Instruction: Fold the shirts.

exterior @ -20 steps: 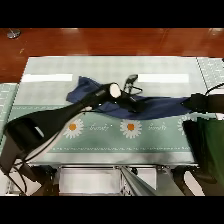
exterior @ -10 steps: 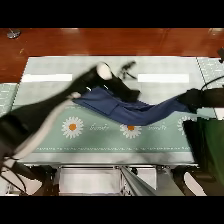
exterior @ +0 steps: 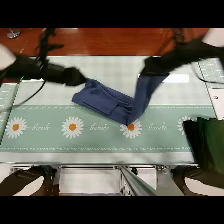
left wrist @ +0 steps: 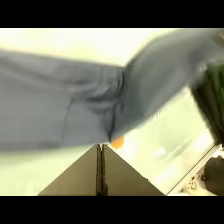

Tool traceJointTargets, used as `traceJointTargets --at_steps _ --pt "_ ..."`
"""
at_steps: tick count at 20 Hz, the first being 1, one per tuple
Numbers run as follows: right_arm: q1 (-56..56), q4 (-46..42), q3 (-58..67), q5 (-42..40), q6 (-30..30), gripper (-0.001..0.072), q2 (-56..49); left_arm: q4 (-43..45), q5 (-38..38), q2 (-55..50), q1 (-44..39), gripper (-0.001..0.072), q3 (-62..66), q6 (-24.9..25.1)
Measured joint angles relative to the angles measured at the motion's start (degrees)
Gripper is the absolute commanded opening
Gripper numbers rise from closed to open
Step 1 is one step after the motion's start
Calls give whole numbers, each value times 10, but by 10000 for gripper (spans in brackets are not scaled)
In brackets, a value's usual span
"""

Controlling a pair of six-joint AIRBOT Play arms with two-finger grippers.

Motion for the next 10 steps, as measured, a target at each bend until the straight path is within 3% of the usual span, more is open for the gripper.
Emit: traceJointTargets --at_steps 5,10 --pt "93 7 159 -35 31 25 -186 1 48 181 16 20 -204 -28" --pt "135 66 228 -86 49 26 -309 0 75 227 20 20 -287 -43"
